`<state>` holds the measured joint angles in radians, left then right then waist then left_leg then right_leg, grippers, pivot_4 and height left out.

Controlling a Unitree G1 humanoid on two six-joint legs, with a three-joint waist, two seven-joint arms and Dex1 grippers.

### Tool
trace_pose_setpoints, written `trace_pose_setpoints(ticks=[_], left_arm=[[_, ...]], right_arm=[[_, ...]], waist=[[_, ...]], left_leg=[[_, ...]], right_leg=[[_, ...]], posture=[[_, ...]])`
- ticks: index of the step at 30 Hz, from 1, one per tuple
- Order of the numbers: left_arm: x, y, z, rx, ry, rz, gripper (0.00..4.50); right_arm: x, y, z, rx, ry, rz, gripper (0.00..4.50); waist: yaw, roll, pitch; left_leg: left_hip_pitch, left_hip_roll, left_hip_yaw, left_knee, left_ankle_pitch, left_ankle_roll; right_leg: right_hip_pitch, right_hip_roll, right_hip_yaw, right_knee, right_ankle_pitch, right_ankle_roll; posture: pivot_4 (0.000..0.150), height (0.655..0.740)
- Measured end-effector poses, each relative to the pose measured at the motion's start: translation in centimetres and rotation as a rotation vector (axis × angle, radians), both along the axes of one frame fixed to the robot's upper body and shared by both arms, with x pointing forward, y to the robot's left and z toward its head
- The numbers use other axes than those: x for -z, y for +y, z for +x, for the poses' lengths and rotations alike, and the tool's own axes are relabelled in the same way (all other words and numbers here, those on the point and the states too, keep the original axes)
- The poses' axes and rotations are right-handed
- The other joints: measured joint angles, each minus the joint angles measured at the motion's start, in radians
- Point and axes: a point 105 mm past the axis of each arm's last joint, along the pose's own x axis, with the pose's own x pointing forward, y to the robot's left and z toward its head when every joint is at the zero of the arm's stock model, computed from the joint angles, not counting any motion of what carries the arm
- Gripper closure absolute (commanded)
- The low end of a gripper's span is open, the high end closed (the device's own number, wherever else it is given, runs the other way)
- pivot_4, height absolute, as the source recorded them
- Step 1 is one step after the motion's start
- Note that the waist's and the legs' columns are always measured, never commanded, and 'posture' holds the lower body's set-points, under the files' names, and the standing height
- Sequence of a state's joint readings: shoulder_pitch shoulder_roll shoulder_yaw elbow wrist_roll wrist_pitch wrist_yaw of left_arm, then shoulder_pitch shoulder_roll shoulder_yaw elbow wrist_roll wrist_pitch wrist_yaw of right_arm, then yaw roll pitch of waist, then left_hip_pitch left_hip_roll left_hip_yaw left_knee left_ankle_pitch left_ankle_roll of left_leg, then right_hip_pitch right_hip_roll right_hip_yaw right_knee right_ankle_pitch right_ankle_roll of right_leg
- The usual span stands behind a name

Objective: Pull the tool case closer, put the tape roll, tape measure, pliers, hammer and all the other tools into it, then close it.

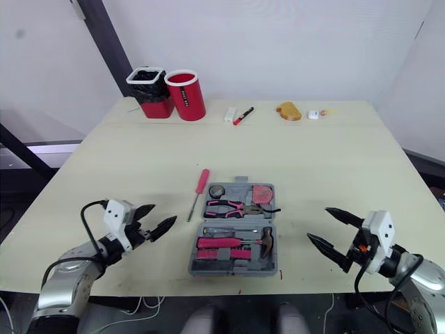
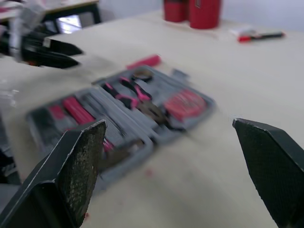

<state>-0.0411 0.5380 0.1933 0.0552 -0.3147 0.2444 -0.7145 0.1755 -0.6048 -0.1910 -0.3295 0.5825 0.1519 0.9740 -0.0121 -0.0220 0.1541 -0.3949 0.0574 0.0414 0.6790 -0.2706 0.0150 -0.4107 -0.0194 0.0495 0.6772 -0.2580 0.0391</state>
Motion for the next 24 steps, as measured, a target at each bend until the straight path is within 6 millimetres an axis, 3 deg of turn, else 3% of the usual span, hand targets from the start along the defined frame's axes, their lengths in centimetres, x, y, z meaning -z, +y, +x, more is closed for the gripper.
trace_pose_setpoints(ticks=[5,13,24], left_arm=[[0.2,-0.8,2.0,-0.03,0.035,0.019,0.01],[2.2,-3.4,4.3,-0.06,0.117,0.0,0.01],[1.7,-4.6,7.8,-0.143,0.112,0.022,0.01]], right_arm=[[-2.0,1.7,0.5,-0.072,-0.063,0.001,0.0],[-1.9,2.1,0.6,-0.091,-0.061,-0.007,0.0],[-1.2,2.3,0.7,-0.098,-0.059,-0.016,0.0]], waist=[[0.003,0.0,0.0],[0.003,-0.001,0.0],[0.006,-0.001,0.0]], left_leg=[[-0.001,0.0,-0.001,0.0,0.0,0.0],[-0.002,-0.001,-0.003,0.0,0.0,0.0],[-0.002,-0.002,-0.005,0.001,0.0,0.0]], right_leg=[[0.0,0.0,-0.001,0.0,0.0,0.0],[0.0,0.0,-0.002,0.0,0.0,0.0],[0.001,0.0,-0.003,0.0,0.0,0.0]], posture=[[0.15,0.74],[0.15,0.74],[0.15,0.74]])
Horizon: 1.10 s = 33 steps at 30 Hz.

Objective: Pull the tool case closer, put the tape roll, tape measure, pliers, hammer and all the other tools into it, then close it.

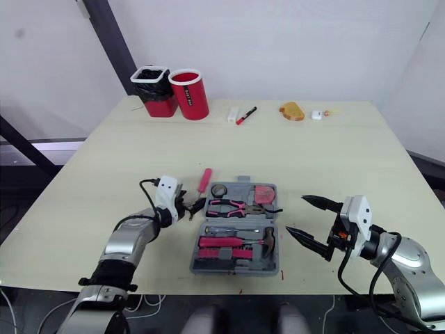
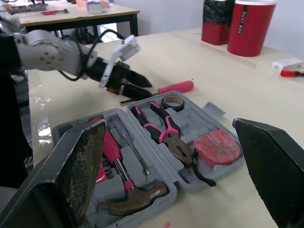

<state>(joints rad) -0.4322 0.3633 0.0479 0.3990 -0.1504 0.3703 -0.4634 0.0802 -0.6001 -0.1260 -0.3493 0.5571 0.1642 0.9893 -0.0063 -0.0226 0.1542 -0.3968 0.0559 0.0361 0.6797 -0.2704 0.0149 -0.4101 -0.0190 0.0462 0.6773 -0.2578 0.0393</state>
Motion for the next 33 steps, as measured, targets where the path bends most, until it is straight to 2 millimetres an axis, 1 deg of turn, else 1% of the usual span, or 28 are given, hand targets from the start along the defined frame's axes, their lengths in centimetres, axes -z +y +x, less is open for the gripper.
trace_pose_setpoints(ticks=[1,5,10,14,15,16,17,18,19,20,21,22,23,25,28,33], left_arm=[[-0.1,-0.1,0.6,-0.016,-0.003,0.005,0.01],[-0.1,-0.2,1.5,-0.034,-0.006,0.013,0.01],[-0.3,-0.2,2.4,-0.042,-0.015,0.026,0.01],[-0.3,-0.3,2.8,-0.041,-0.017,0.031,0.01],[-0.3,-0.4,2.9,-0.038,-0.018,0.04,0.4],[-0.3,-0.4,3.0,-0.037,-0.018,0.047,0.51],[-0.3,-0.4,3.0,-0.039,-0.018,0.05,0.74],[-0.3,-0.5,3.1,-0.039,-0.017,0.051,1.26],[-0.3,-0.7,3.2,-0.036,-0.017,0.052,1.65],[-0.3,-0.7,3.2,-0.035,-0.018,0.053,2.25],[-0.3,-0.8,3.2,-0.035,-0.018,0.053,2.49],[-0.3,-1.0,3.2,-0.033,-0.019,0.049,2.94],[-0.3,-1.0,3.2,-0.032,-0.02,0.048,3.5],[-0.3,-1.1,3.2,-0.034,-0.021,0.045,4.06],[-0.3,-0.9,3.2,-0.045,-0.023,0.044,4.05],[-0.3,0.0,2.7,-0.083,-0.028,0.031,4.05]], right_arm=[[0.0,0.0,0.0,0.0,-0.004,0.002,0.0],[-0.1,0.1,0.2,-0.003,-0.015,0.007,0.0],[-0.2,0.2,0.3,-0.007,-0.02,0.011,0.0],[-0.3,0.3,0.3,-0.01,-0.023,0.011,0.0],[-0.3,0.3,0.3,-0.011,-0.024,0.011,0.0],[-0.3,0.3,0.3,-0.011,-0.025,0.011,0.0],[-0.3,0.3,0.4,-0.01,-0.026,0.011,0.0],[-0.4,0.3,0.4,-0.008,-0.027,0.012,0.0],[-0.4,0.3,0.5,-0.006,-0.03,0.012,0.0],[-0.5,0.3,0.5,-0.005,-0.032,0.013,0.0],[-0.5,0.3,0.5,-0.003,-0.033,0.013,0.0],[-0.7,0.4,0.7,0.005,-0.04,0.017,0.0],[-0.8,0.4,0.8,0.006,-0.044,0.017,0.0],[-0.9,0.4,0.9,0.006,-0.05,0.018,0.0],[-1.2,0.5,1.0,0.004,-0.061,0.019,0.0],[-1.5,0.8,1.0,-0.006,-0.061,0.023,0.0]], waist=[[0.001,0.0,0.0],[0.001,0.0,0.0],[0.0,0.0,0.0],[0.001,0.0,0.0],[0.001,0.0,0.0],[0.002,0.0,0.0],[0.002,0.0,0.0],[0.002,0.0,0.0],[0.003,0.0,0.0],[0.004,0.0,0.0],[0.004,0.0,0.0],[0.003,0.0,0.0],[0.003,0.0,0.0],[0.003,0.0,0.0],[0.002,0.0,0.0],[-0.008,0.0,0.0]], left_leg=[[0.0,0.0,0.0,0.0,0.0,0.0],[0.0,0.0,-0.001,0.0,0.0,0.0],[0.0,0.0,-0.001,0.0,0.0,0.0],[0.0,0.0,-0.001,0.0,0.0,0.0],[0.0,0.0,-0.001,0.0,0.0,0.0],[0.0,-0.001,-0.001,0.0,0.0,0.0],[0.0,-0.001,-0.001,0.0,0.0,0.0],[-0.001,-0.001,-0.001,0.0,0.0,0.0],[-0.001,-0.001,-0.001,0.0,0.0,0.0],[-0.001,-0.001,-0.001,0.0,0.0,0.0],[-0.001,-0.001,-0.001,0.0,0.0,0.0],[-0.001,-0.001,-0.001,0.0,0.0,0.0],[-0.001,-0.001,-0.001,0.0,0.0,0.0],[-0.001,-0.001,-0.001,0.0,0.0,0.0],[-0.001,-0.001,-0.001,0.0,0.0,0.0],[-0.001,0.0,-0.001,0.0,0.0,0.0]], right_leg=[[0.0,0.0,0.0,0.0,0.0,0.0],[0.0,0.0,-0.001,0.0,0.0,0.0],[0.0,0.0,0.0,0.0,0.0,0.0],[0.0,0.0,0.0,0.0,0.0,0.0],[0.0,0.0,0.0,0.0,0.0,0.0],[0.0,0.0,0.0,0.0,0.0,0.0],[0.0,0.0,0.0,0.0,0.0,0.0],[0.0,0.0,0.0,0.0,0.0,0.0],[0.0,0.0,0.0,0.0,0.0,0.0],[0.0,0.0,0.0,0.0,0.0,0.0],[0.0,0.0,0.0,0.0,0.0,0.0],[0.0,0.0,0.0,0.0,0.0,0.0],[0.0,0.0,0.0,0.0,0.0,0.0],[0.0,0.0,0.0,0.0,0.0,0.0],[0.0,0.0,0.0,0.0,0.0,0.0],[0.0,0.001,0.0,0.0,0.0,0.0]], posture=[[0.15,0.74],[0.15,0.74],[0.15,0.74],[0.15,0.74],[0.15,0.74],[0.15,0.74],[0.15,0.74],[0.15,0.74],[0.15,0.74],[0.15,0.74],[0.15,0.74],[0.15,0.74],[0.15,0.74],[0.15,0.74],[0.15,0.74],[0.15,0.74]])
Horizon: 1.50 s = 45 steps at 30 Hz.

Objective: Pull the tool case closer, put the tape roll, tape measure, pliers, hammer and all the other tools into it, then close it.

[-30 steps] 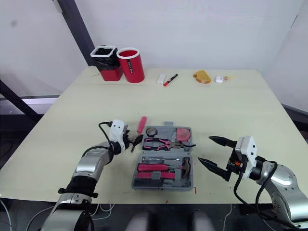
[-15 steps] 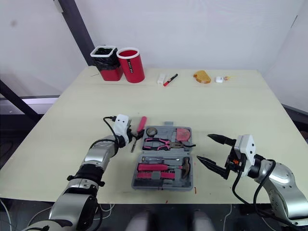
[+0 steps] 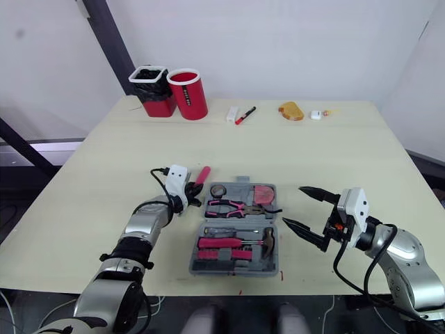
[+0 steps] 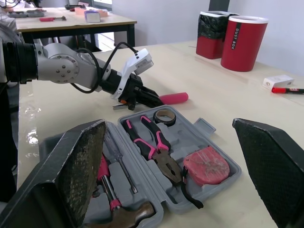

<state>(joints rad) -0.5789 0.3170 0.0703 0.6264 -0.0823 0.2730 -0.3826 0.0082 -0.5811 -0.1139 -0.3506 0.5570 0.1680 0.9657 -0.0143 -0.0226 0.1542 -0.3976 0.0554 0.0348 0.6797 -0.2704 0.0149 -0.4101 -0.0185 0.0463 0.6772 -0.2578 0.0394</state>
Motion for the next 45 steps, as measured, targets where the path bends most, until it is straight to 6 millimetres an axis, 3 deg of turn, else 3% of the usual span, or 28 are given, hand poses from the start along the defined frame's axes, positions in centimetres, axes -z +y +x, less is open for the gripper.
trace_pose_setpoints(ticks=[10,15,23,33,34,38,44,45], left_arm=[[0.0,3.5,-4.8,-0.078,0.039,0.026,4.05],[0.1,5.1,-8.6,-0.154,0.065,0.028,4.05],[0.0,4.8,-13.1,-0.223,0.083,0.017,4.05],[1.0,4.2,-14.3,-0.27,0.111,-0.028,4.05],[1.1,4.2,-14.3,-0.271,0.114,-0.029,3.55],[1.5,4.3,-14.3,-0.269,0.12,-0.037,2.47],[1.6,4.0,-14.6,-0.24,0.104,-0.061,0.14],[1.5,4.0,-14.6,-0.234,0.102,-0.061,0.05]], right_arm=[[-0.2,1.1,-0.3,-0.084,0.004,-0.012,0.0],[0.4,2.0,-0.8,-0.178,0.019,-0.048,0.0],[0.7,2.9,-1.2,-0.272,0.032,-0.077,0.0],[0.7,3.2,-0.7,-0.295,0.03,-0.086,0.0],[0.6,3.3,-0.6,-0.295,0.026,-0.087,0.0],[0.5,3.3,-0.6,-0.294,0.024,-0.088,0.0],[0.7,3.2,-0.5,-0.273,0.033,-0.082,0.0],[0.8,3.2,-0.6,-0.271,0.036,-0.081,0.0]], waist=[[0.002,0.0,0.0],[0.003,-0.002,0.001],[0.0,-0.003,0.002],[0.003,-0.003,0.002],[0.002,-0.003,0.002],[0.002,-0.003,0.002],[0.001,-0.003,0.002],[0.002,-0.003,0.002]], left_leg=[[0.0,0.001,0.001,-0.001,0.0,0.0],[0.0,0.001,0.0,-0.001,0.0,0.0],[0.001,0.001,-0.003,-0.001,0.0,0.0],[0.001,0.001,-0.003,-0.001,0.0,0.0],[0.001,0.001,-0.003,-0.001,0.0,0.0],[0.001,0.001,-0.003,-0.001,0.0,0.0],[0.001,0.001,-0.003,-0.001,0.0,0.0],[0.001,0.001,-0.003,-0.001,0.0,0.0]], right_leg=[[0.0,-0.001,0.0,0.0,0.0,0.0],[-0.001,-0.001,0.0,0.0,0.0,0.0],[0.0,-0.002,0.002,-0.001,0.0,0.0],[0.0,-0.001,0.0,-0.001,0.0,-0.001],[0.0,-0.001,0.0,-0.001,0.0,-0.001],[0.0,-0.001,0.0,-0.001,0.0,-0.001],[0.0,-0.001,0.0,-0.001,0.0,-0.001],[0.0,-0.001,0.0,-0.001,0.0,-0.001]], posture=[[0.15,0.74],[0.15,0.74],[0.15,0.74],[0.15,0.74],[0.15,0.74],[0.15,0.74],[0.15,0.74],[0.15,0.74]])
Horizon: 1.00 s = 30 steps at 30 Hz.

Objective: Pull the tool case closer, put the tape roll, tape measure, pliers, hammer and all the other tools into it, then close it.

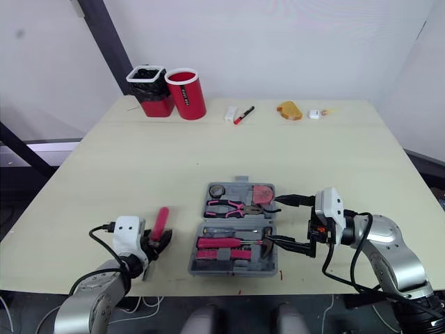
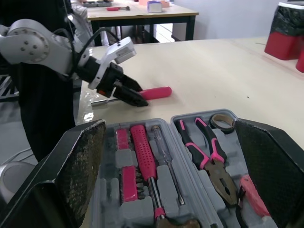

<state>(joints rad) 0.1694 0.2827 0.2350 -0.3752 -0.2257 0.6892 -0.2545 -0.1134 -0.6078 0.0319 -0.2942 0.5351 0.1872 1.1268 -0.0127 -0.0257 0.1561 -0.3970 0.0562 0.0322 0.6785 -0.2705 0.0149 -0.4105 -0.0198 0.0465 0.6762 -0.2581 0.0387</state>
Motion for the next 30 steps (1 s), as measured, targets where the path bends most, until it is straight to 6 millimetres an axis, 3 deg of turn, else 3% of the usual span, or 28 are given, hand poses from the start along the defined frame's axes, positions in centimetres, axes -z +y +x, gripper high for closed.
trace_pose_setpoints(ticks=[5,8,11,16,20,22,26,29,30], left_arm=[[-1.4,0.7,0.4,0.064,-0.028,0.041,0.05],[-3.8,1.2,1.0,0.177,-0.095,0.087,0.05],[-5.7,1.1,1.0,0.36,-0.135,0.131,0.05],[-6.0,2.8,0.6,0.685,-0.065,0.258,0.05],[-6.8,4.3,1.9,0.96,-0.002,0.429,0.05],[-7.8,4.1,2.7,1.086,-0.004,0.507,0.05],[-7.6,3.7,3.0,1.353,0.074,0.638,0.05],[-7.9,3.3,4.1,1.599,0.15,0.852,0.05],[-7.9,3.3,4.2,1.605,0.154,0.861,0.05]], right_arm=[[0.0,0.1,0.1,0.013,-0.002,0.007,0.0],[0.0,0.0,0.1,0.021,-0.001,0.008,0.0],[0.0,0.1,0.1,0.024,-0.001,0.011,0.0],[0.0,0.2,0.2,0.026,-0.004,0.016,0.0],[-0.3,0.3,0.4,0.02,-0.016,0.019,0.0],[-0.5,0.4,0.5,0.016,-0.023,0.02,0.0],[-0.5,0.3,0.5,0.019,-0.022,0.019,0.0],[-0.5,0.2,0.6,0.027,-0.023,0.015,0.0],[-0.5,0.2,0.6,0.027,-0.024,0.016,0.0]], waist=[[0.0,0.0,0.0],[0.0,0.0,0.0],[0.0,0.0,0.0],[0.001,0.002,0.001],[0.013,0.002,0.002],[0.015,0.002,0.002],[0.016,0.002,0.002],[0.026,0.002,0.002],[0.026,0.002,0.002]], left_leg=[[0.0,0.0,0.0,0.0,0.0,0.0],[0.0,0.0,0.001,0.0,0.0,0.0],[0.0,0.0,0.003,-0.001,0.0,0.0],[0.0,0.001,0.006,-0.002,0.0,0.0],[0.0,0.0,0.007,-0.002,0.0,0.0],[-0.002,0.001,0.009,-0.003,0.0,0.0],[-0.002,0.001,0.012,-0.005,0.0,0.0],[-0.003,0.001,0.011,-0.006,0.0,0.0],[-0.003,0.001,0.011,-0.006,0.0,0.0]], right_leg=[[0.0,0.0,0.0,0.0,0.0,0.0],[0.0,0.0,0.0,0.0,0.0,0.0],[-0.001,0.0,0.0,-0.001,0.0,-0.001],[-0.002,0.0,0.001,0.0,-0.002,-0.003],[-0.002,0.0,0.0,-0.002,-0.002,-0.004],[-0.003,0.0,0.001,-0.005,-0.002,-0.004],[-0.003,0.001,0.003,-0.007,0.0,0.0],[-0.004,0.002,0.003,-0.008,0.0,0.0],[-0.004,0.002,0.003,-0.008,0.0,0.0]], posture=[[0.15,0.74],[0.15,0.74],[0.15,0.74],[0.15,0.74],[0.15,0.74],[0.15,0.74],[0.15,0.74],[0.15,0.74],[0.15,0.74]])
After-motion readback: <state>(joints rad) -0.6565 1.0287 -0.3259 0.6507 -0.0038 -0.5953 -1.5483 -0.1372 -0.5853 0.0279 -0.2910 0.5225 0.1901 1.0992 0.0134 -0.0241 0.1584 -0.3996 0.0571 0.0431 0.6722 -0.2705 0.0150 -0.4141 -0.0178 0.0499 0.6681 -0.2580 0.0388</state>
